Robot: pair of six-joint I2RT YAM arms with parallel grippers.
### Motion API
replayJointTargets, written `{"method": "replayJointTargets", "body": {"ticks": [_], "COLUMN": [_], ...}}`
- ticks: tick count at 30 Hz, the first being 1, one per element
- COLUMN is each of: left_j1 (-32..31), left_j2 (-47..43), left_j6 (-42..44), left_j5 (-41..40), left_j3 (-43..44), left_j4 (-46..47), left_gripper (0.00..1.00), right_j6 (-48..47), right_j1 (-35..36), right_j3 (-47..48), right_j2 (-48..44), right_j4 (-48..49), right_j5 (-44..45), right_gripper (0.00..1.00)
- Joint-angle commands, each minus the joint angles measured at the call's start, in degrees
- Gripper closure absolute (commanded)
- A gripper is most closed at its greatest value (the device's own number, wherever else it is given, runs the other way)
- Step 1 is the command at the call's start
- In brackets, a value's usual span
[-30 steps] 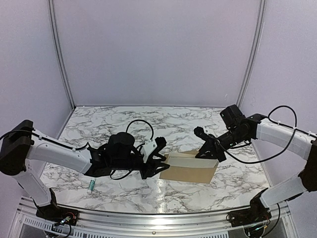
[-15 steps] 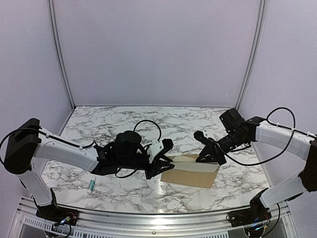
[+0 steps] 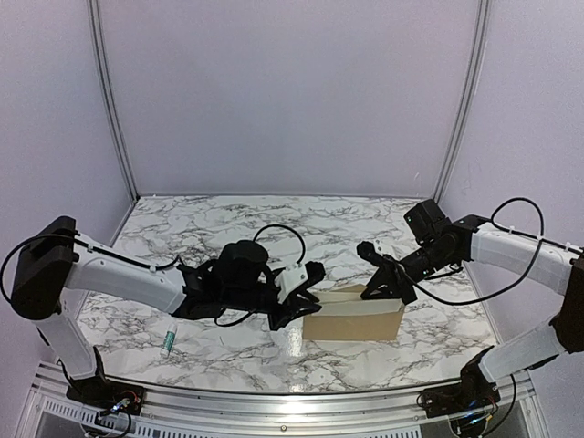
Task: Place the letter into the envelope and seal it
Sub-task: Place the 1/4-folded letter in the envelope.
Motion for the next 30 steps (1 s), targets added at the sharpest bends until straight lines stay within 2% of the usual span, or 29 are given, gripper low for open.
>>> {"method": "replayJointTargets", "body": {"ticks": [1, 3, 7, 15, 18, 24, 30], "left_j1": [-0.2, -0.1, -0.2, -0.6, -0.8, -1.2, -1.5], "left_j2": [-3.8, -3.9, -2.7, -0.6, 0.4, 4.6, 5.5], "left_j6": [3.2, 3.6, 3.5, 4.7, 5.9, 9.3, 11.2], "left_j5": [-0.5, 1.0, 3.0, 1.1, 0.8, 1.4, -1.2], "left_j3": [0.4, 0.8, 2.0, 4.6, 6.3, 13.7, 16.7], "left_j4": [-3.9, -5.4, -7.1, -8.3, -10.0, -20.4, -25.2], "left_gripper": [0.88, 0.92, 0.92, 0.82, 0.81, 0.85, 0.85], "right_j6": [-0.2, 0.0, 0.1, 0.3, 0.4, 0.4, 0.1], "right_j1": [0.6, 0.6, 0.6, 0.6, 0.7, 0.6, 0.7], "right_j3": [0.0, 0.0, 0.0, -0.1, -0.2, -0.5, -0.7], "right_j2": [-1.0, -1.1, -0.9, -0.9, -0.9, -0.9, -1.2], "right_j4": [0.2, 0.4, 0.4, 0.4, 0.5, 0.7, 0.7], "right_j5": [0.5, 0.5, 0.3, -0.3, -0.5, -0.2, 0.4], "right_gripper": [1.0, 1.0, 1.0, 1.0, 1.0, 1.0, 1.0]}}
